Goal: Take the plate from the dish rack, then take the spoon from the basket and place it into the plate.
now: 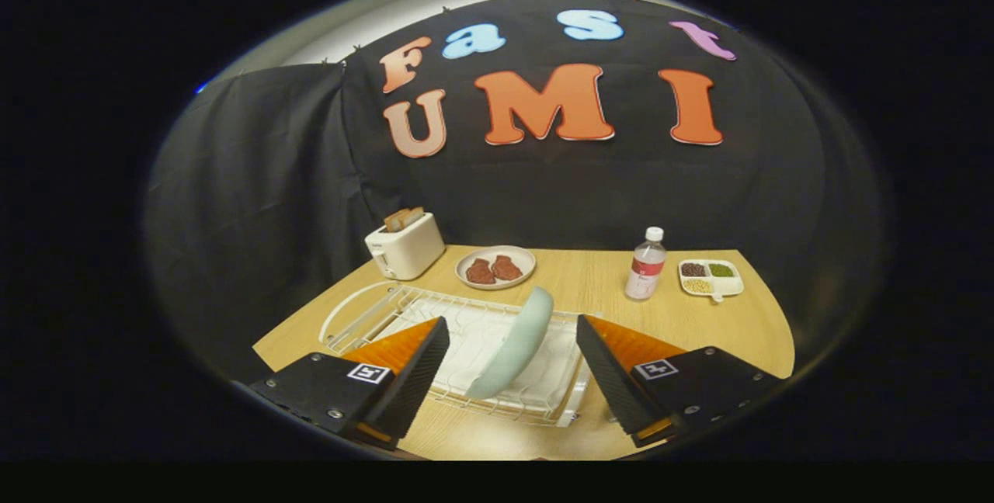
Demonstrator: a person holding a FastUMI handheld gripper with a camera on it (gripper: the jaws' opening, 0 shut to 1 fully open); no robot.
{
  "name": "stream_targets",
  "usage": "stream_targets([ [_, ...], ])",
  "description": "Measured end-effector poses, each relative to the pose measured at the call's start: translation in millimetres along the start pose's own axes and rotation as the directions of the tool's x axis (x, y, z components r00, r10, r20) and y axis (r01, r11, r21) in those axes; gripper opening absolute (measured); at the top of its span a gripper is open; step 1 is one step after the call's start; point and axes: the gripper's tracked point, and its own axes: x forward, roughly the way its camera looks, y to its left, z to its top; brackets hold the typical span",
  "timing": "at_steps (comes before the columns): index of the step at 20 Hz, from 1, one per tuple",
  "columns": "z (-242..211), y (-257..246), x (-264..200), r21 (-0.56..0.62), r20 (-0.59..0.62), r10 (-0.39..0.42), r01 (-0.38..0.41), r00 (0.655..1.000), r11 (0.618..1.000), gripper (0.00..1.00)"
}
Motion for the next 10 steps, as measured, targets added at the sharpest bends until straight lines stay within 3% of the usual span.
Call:
stream_targets([
  [10, -22, -15, 54, 0.115, -0.215, -0.023, 0.048, 0.976, 0.992, 0.93],
])
